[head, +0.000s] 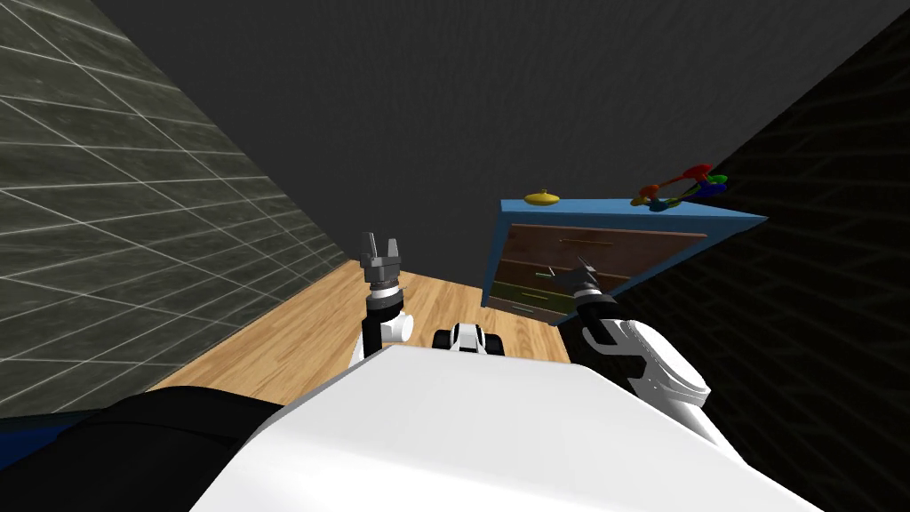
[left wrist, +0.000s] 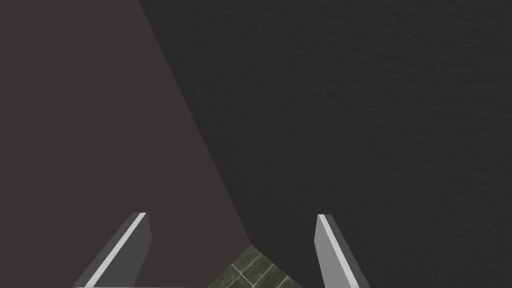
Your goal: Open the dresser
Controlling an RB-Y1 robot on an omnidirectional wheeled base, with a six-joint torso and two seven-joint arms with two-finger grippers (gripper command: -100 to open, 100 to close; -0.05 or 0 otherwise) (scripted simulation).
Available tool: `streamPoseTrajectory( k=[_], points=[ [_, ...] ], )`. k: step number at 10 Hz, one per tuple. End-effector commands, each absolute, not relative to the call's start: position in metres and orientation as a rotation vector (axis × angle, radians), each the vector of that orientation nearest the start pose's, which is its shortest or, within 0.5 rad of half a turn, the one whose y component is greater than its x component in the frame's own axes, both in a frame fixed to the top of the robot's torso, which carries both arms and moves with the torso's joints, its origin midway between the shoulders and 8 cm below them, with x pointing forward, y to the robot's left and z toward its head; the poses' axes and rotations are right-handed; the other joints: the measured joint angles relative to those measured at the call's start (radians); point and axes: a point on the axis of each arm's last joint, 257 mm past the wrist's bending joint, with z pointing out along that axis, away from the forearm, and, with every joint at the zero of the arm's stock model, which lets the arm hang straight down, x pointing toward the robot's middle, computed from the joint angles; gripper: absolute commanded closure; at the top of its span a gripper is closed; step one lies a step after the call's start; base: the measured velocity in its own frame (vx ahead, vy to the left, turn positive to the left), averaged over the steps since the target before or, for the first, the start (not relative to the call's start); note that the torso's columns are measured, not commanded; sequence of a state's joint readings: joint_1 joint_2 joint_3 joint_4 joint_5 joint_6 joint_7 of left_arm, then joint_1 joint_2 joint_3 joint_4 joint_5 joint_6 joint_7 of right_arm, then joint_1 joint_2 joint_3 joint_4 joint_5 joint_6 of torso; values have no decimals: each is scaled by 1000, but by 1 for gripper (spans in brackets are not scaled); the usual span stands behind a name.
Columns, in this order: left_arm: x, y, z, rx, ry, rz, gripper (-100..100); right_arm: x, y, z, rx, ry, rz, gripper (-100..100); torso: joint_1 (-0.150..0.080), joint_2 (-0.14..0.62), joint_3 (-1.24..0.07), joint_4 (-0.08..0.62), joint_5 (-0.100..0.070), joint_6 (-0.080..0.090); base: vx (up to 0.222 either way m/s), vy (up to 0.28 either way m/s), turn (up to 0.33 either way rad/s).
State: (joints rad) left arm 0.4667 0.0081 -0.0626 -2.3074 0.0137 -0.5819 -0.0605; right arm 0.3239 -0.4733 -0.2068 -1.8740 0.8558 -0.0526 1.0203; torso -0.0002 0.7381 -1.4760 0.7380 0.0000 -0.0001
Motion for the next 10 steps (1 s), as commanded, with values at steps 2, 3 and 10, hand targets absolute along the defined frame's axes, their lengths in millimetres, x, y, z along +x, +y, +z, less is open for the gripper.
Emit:
streamPoseTrajectory(
  k=[2, 3, 10],
  points=[
    [327, 253, 61, -537, 524, -1358, 0, 453, -479, -150, -719, 1447, -1046, -100, 1, 0, 0, 0, 0, 0, 15, 34, 159],
    [327, 253, 61, -537, 524, -1358, 0, 453, -492, -148, -762, 1442, -1125, -100, 1, 0, 0, 0, 0, 0, 14, 30, 129],
    [327, 253, 61, -537, 524, -1358, 0, 451, -547, -123, -955, 1384, -1486, -100, 0, 0, 0, 0, 0, 0, 9, 19, 92]
  ],
)
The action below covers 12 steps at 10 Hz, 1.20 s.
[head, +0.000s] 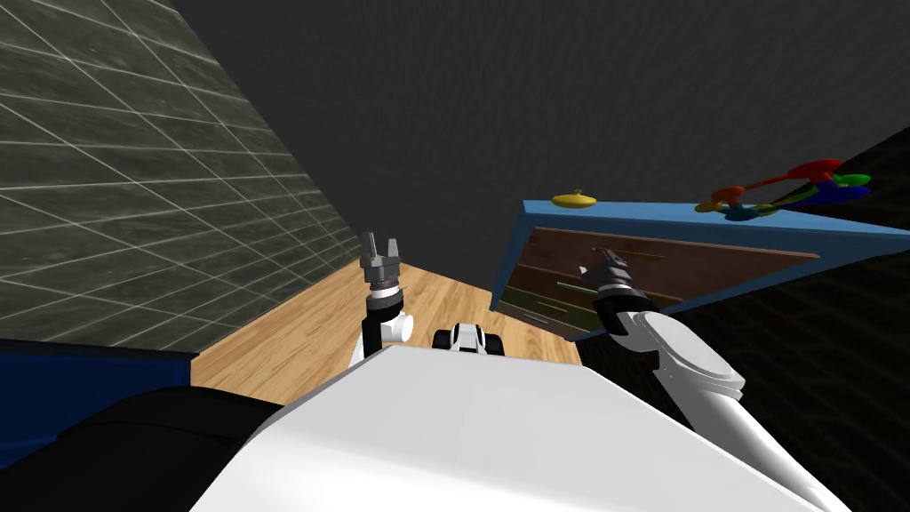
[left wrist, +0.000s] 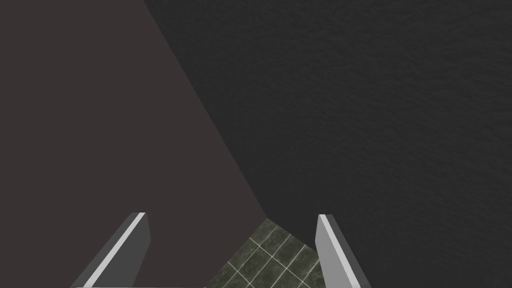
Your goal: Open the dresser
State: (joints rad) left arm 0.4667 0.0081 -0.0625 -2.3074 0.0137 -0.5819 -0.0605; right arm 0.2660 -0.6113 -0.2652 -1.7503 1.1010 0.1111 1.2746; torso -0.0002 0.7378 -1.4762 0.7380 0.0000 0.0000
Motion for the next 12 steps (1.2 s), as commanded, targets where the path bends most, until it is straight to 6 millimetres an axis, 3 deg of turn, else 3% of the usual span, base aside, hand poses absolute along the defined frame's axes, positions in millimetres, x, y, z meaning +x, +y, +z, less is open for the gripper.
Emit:
streamPoseTrajectory(
  k=[1, 2, 3, 4, 9, 10, 12],
  points=[
    [327, 253, 61, -537, 524, -1358, 0, 452, -542, -127, -933, 1394, -1446, -100, 0, 0, 0, 0, 0, 0, 6, 8, 21],
    [327, 253, 61, -537, 524, -1358, 0, 452, -552, -121, -938, 1392, -1456, -100, 0, 0, 0, 0, 0, 0, 86, 8, 2],
    [327, 253, 61, -537, 524, -1358, 0, 452, -547, -123, -940, 1392, -1455, -100, 0, -3, -2, -1, 0, 0, 55, 3, 2],
    [327, 253, 61, -537, 524, -1358, 0, 452, -548, -122, -938, 1392, -1455, 100, 0, -1, -1, -1, 0, 0, 8, 0, 1],
    [327, 253, 61, -537, 524, -1358, 0, 451, -543, -116, -946, 1375, -1442, 100, 1, 2, 2, 1, 0, 0, -148, 65, -48],
    [327, 253, 61, -537, 524, -1358, 0, 451, -554, -115, -910, 1400, -1421, -100, -2, -6, -3, -2, 0, 0, 25, 26, 5],
    [327, 253, 61, -537, 524, -1358, 0, 452, -567, -113, -867, 1426, -1398, -100, -1, -12, -7, -4, 0, -1, 134, 25, 9]
  ],
)
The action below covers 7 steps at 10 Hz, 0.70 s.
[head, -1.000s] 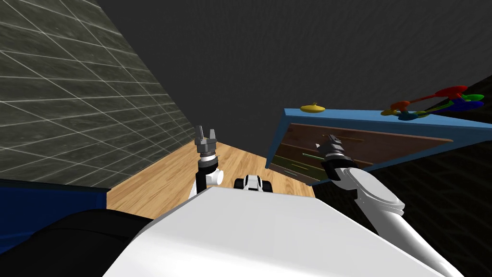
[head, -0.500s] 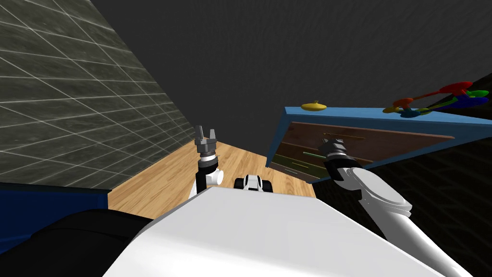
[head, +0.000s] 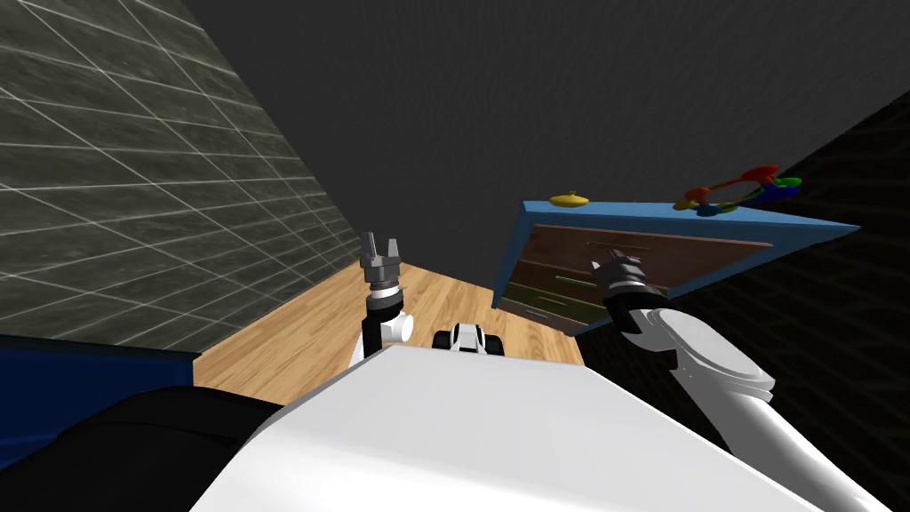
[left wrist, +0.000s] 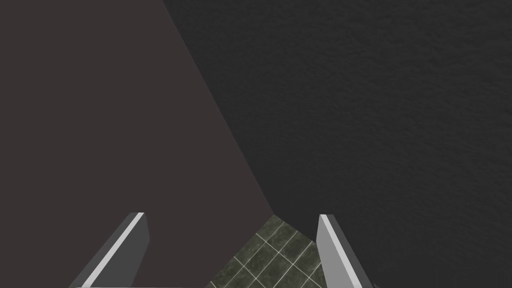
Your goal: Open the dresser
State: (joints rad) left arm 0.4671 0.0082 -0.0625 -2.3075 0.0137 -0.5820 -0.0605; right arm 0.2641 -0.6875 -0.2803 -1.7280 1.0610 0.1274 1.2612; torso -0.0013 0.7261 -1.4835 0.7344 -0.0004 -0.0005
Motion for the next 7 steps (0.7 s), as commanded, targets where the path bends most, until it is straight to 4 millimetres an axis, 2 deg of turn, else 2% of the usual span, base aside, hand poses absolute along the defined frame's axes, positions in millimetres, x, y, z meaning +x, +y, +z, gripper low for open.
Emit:
streamPoseTrajectory(
  k=[1, 3, 4, 5, 6, 7],
  points=[
    [327, 253, 61, -537, 524, -1358, 0, 452, -574, -112, -842, 1440, -1386, -100, 1, 4, 2, 1, 0, 0, 134, 5, 10],
    [327, 253, 61, -537, 524, -1358, 0, 452, -587, -109, -800, 1461, -1366, -100, 1, 14, 9, 4, 0, 1, 120, 11, 6],
    [327, 253, 61, -537, 524, -1358, 0, 451, -582, -110, -816, 1453, -1373, -100, 1, 15, 10, 5, 1, 1, 50, 1, 3],
    [327, 253, 61, -537, 524, -1358, 0, 450, -592, -103, -810, 1457, -1373, -100, 1, 17, 11, 5, 0, 1, 93, -6, 21],
    [327, 253, 61, -537, 524, -1358, 0, 450, -588, -106, -812, 1455, -1373, -100, 1, 13, 8, 4, 0, 1, 57, -6, 7],
    [327, 253, 61, -537, 524, -1358, 0, 450, -589, -106, -811, 1455, -1373, 100, 1, 13, 8, 4, 0, 1, 8, -1, 0]
  ],
)
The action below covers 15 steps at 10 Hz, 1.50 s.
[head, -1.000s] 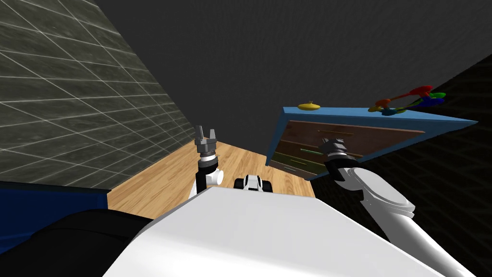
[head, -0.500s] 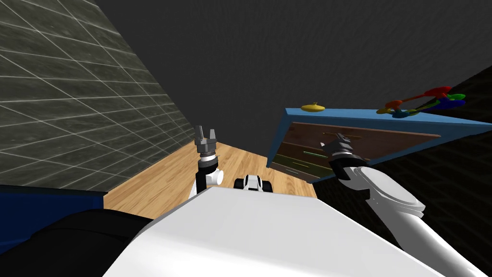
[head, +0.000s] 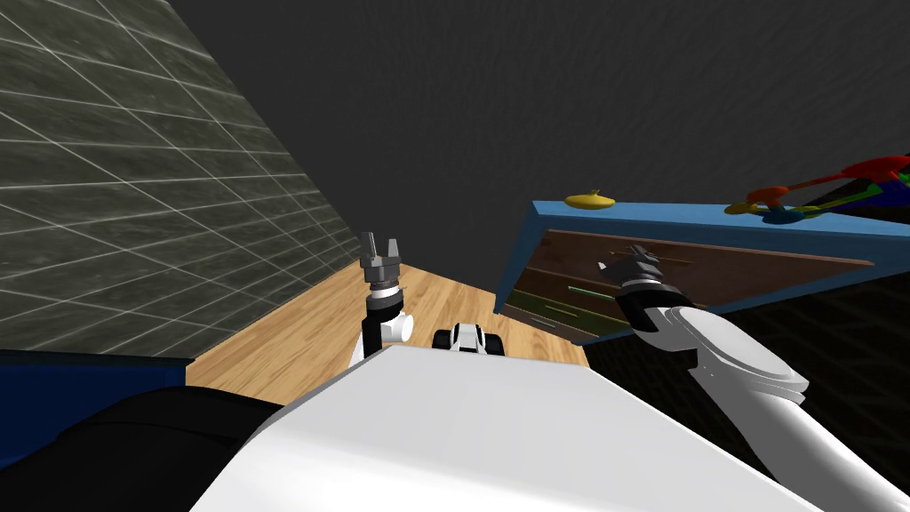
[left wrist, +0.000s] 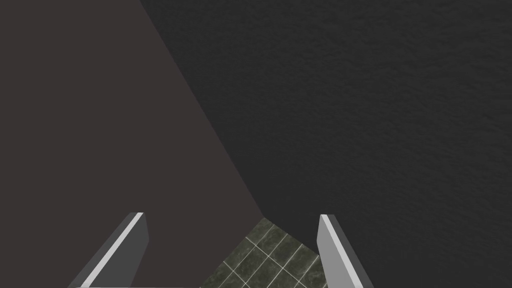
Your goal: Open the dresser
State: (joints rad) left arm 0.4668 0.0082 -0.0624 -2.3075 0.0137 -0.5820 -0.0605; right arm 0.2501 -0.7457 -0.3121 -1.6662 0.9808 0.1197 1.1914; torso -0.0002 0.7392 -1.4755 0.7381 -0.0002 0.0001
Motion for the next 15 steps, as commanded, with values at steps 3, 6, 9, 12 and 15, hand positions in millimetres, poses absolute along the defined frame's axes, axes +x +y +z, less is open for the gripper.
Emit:
streamPoseTrajectory(
  k=[3, 6, 9, 12, 15],
  points=[
    [327, 253, 61, -537, 524, -1358, 0, 450, -585, -101, -821, 1443, -1360, 100, -1, 5, 4, 0, -3, 2, -149, 63, -53],
    [327, 253, 61, -537, 524, -1358, 0, 449, -581, -103, -834, 1441, -1350, 100, -2, -6, -3, 0, 1, -1, -117, 58, -39],
    [327, 253, 61, -537, 524, -1358, 0, 449, -588, -90, -842, 1429, -1345, -100, 0, 2, 2, -1, -2, 1, -152, 73, -54],
    [327, 253, 61, -537, 524, -1358, 0, 449, -601, -74, -847, 1425, -1341, -100, -1, -10, -6, -2, 1, -1, 43, 49, -23],
    [327, 253, 61, -537, 524, -1358, 0, 449, -612, -56, -852, 1419, -1336, -100, 1, 2, 1, 1, 0, 0, 23, 47, -17]
  ],
)
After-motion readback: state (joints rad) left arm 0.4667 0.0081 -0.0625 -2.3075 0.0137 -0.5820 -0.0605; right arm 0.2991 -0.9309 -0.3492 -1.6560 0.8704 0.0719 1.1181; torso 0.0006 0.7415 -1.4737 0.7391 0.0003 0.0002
